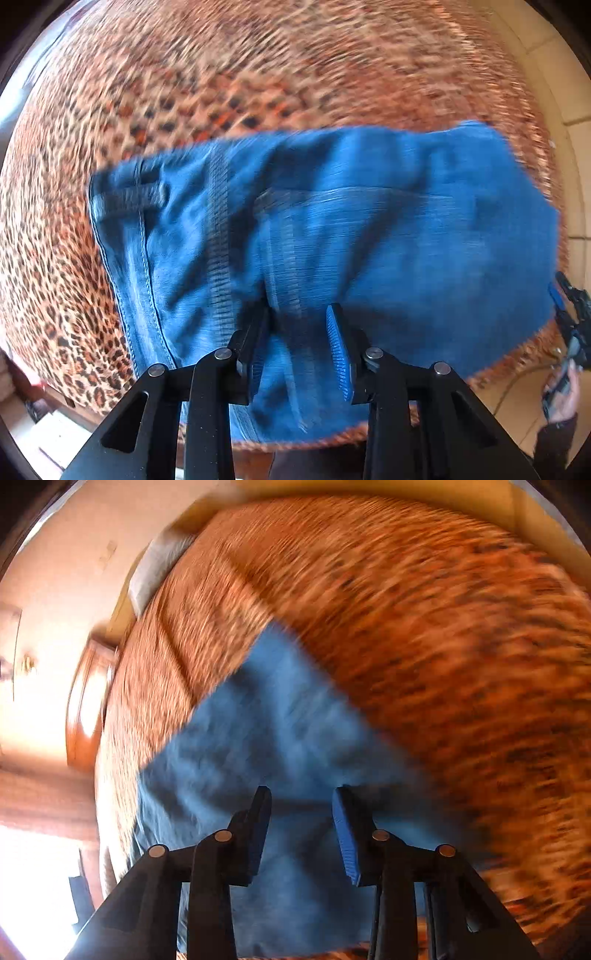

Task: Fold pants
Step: 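Fold the jeans over again with both grippers and lower onto the bed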

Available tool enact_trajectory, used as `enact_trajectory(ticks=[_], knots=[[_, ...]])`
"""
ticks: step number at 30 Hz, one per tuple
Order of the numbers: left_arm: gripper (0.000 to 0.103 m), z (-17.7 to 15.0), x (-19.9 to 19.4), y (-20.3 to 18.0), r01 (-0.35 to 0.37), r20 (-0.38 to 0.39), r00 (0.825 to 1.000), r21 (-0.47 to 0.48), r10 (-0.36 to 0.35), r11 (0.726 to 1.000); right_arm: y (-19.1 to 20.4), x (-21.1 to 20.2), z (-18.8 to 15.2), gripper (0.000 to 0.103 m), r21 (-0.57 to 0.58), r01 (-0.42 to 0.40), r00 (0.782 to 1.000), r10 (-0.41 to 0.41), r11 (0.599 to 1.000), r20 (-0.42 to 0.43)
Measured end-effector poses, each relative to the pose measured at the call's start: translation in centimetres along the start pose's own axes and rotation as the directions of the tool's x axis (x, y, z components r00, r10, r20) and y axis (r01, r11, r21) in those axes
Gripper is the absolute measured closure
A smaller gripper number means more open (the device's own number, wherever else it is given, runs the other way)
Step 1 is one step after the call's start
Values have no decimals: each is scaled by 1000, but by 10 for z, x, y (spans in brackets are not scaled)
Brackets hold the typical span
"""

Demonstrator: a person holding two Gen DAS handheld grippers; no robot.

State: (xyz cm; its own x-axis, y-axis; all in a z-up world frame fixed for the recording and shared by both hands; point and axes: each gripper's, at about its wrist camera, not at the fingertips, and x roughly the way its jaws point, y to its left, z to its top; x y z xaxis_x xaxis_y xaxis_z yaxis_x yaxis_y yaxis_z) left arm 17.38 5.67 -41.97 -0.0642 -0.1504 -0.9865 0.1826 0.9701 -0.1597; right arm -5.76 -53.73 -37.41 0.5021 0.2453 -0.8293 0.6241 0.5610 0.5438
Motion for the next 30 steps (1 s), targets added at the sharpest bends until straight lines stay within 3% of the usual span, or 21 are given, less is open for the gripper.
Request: enact_trajectory(ticks=[1, 2, 3, 4, 5, 7, 9, 11, 13, 15, 16, 20, 24, 25, 26, 27, 28, 29, 30], knots=[[72, 4, -7, -9, -1, 11, 1000, 38, 0, 999, -11, -13, 3, 62, 25, 20, 999, -21, 1000, 31], [71, 10, -14, -20, -3, 22, 1000, 74, 1, 997, -25, -27, 5, 53, 56, 40, 998, -44, 998, 55], [60, 18, -20, -36, -1, 26, 1000, 112, -2, 994, -35, -38, 5, 45, 75, 40, 997, -45, 996, 67], [41, 29, -24, -57, -6, 29, 1000, 151, 2, 989, -47, -51, 3, 43, 93, 0, 997, -8, 996, 77], [33, 38, -25, -75, -8, 39, 999, 177, 1, 984, -54, -60, -2, 40, 108, -40, 996, 32, 993, 78], [37, 60, -25, -126, 45, 48, 997, 265, -59, 963, -64, -69, -16, 34, 137, -86, 995, 77, 987, 67], [38, 72, -25, -180, 83, 6, 996, 356, -91, 931, -68, -63, -29, 34, 167, -104, 994, 99, 980, 33], [35, 86, -23, -235, 136, -32, 990, 456, -137, 879, -75, -54, -45, 34, 218, -136, 991, 137, 966, 11], [33, 102, -7, -286, 123, -33, 991, 558, -126, 821, -79, -40, -57, 34, 266, -171, 984, 176, 949, 2], [33, 119, 15, -331, 70, -30, 997, 637, -66, 768, -77, -36, -61, 28, 278, -194, 981, 187, 941, 50], [33, 125, 31, -354, 68, -65, 997, 672, -33, 737, -75, -35, -62, 26, 286, -221, 975, 211, 932, 66], [35, 149, 91, -422, 71, -169, 982, 752, 88, 655, -72, -28, -66, 26, 310, -278, 961, 262, 909, 92], [34, 158, 122, -461, 70, -187, 965, 861, 185, 503, -70, -23, -79, 26, 318, -327, 945, 304, 890, 123], [34, 158, 131, -465, 80, -198, 955, 889, 220, 452, -69, -22, -80, 26, 312, -330, 944, 305, 891, 128], [34, 157, 133, -468, 73, -190, 952, 903, 242, 423, -71, -25, -81, 26, 307, -334, 942, 307, 891, 132], [34, 156, 140, -469, 53, -164, 947, 928, 275, 370, -73, -33, -89, 26, 305, -338, 941, 310, 890, 137], [33, 156, 143, -473, 45, -150, 944, 941, 293, 334, -74, -33, -87, 26, 309, -344, 938, 314, 887, 145], [31, 156, 146, -473, 47, -147, 942, 947, 301, 316, -75, -32, -87, 26, 312, -356, 934, 321, 881, 158], [24, 155, 148, -475, 66, -155, 942, 955, 298, 290, -75, -32, -88, 26, 313, -368, 929, 329, 876, 172]])
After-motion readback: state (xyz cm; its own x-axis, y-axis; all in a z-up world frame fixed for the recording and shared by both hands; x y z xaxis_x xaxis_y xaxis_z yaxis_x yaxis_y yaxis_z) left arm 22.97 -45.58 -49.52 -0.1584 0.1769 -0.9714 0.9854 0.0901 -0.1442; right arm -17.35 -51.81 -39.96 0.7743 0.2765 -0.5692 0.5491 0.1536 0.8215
